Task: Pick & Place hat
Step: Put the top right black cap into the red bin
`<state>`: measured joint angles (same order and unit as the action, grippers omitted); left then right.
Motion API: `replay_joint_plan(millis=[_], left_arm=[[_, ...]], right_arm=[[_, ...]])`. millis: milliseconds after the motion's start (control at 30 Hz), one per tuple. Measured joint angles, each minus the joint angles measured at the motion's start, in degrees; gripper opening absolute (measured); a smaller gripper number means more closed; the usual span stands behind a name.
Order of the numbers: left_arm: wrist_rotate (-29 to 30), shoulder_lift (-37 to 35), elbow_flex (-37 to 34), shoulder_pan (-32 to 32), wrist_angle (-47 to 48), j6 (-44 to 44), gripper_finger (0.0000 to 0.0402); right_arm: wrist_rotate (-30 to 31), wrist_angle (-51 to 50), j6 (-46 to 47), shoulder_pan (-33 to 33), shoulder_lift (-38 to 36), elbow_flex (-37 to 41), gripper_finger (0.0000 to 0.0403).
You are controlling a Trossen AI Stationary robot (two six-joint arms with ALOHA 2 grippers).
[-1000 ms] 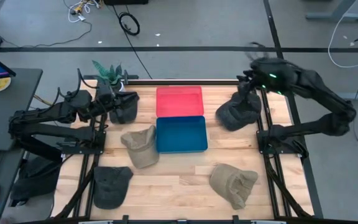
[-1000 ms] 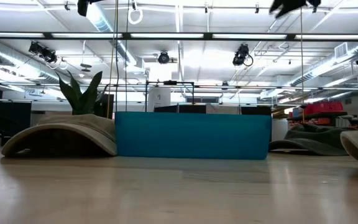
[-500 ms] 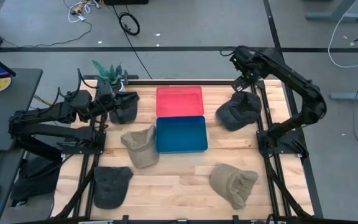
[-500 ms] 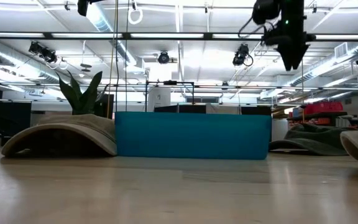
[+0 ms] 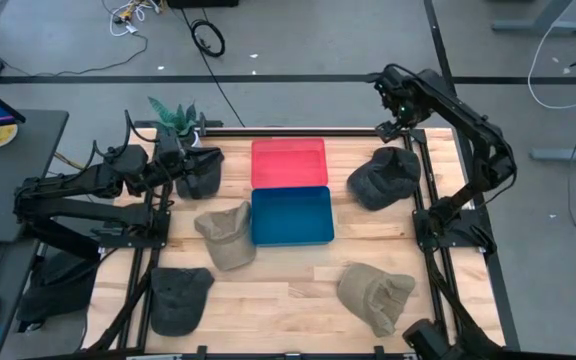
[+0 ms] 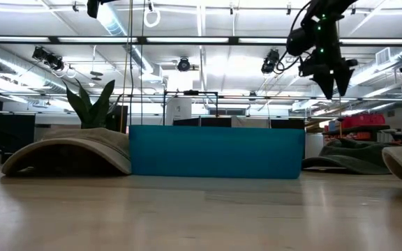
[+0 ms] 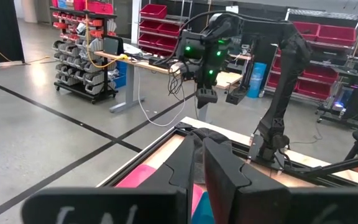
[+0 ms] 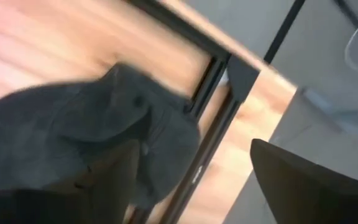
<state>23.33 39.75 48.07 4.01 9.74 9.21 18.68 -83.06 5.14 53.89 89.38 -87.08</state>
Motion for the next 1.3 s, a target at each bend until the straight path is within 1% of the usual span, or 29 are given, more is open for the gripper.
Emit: replay_joint_plan(millis=[100,200,333,433,567,633,733,900,1033,1133,1300], left_arm=[[0.00,0.00,0.00,0.00,0.00,0.01,0.0039],[0.00,0.00,0.00,0.00,0.00,0.01,0.0039],[0.00,0.00,0.00,0.00,0.00,0.01,0.0039],[0.00,0.00,0.00,0.00,0.00,0.01,0.0039],[0.00,0.02,0.00,0.00,0.00,0.02,0.0039],[0.00,0.02,0.00,0.00,0.06,0.01,0.0039],[0.02,0.02,-0.21,0.07,-0.05,0.04,0.0039],[0.01,0.22,-0.70,0.04,0.27,0.27,0.0039],[0.01,0.77,-0.72,0.04,0.43,0.24,0.0039],[0.00,1.23,-0.72,0.04,0.47,0.17,0.0039],[-0.02,1.99,-0.72,0.04,0.63,0.60,0.0039]], right_arm=[[1.57,1.20,-0.88,-0.07,0.00,1.31,0.0328],[1.76,2.28,1.02,-0.07,0.00,2.36,0.0329],[-1.51,2.88,3.18,-0.07,0.00,4.73,0.0328],[-3.51,3.78,5.40,-0.07,-0.04,7.74,0.0335],[-2.81,4.35,6.21,0.47,-0.02,12.78,0.0359],[-0.62,5.25,6.21,0.11,0.11,13.72,0.0377],[-1.67,5.26,7.91,-0.16,0.61,14.25,0.0396],[-1.61,4.54,9.60,-0.02,3.35,13.97,0.0385],[-1.85,4.39,7.92,0.27,7.36,13.98,0.0384],[-3.39,6.79,7.62,0.52,9.98,13.98,0.0384],[-3.83,12.26,5.36,0.35,12.56,13.98,0.0382]])
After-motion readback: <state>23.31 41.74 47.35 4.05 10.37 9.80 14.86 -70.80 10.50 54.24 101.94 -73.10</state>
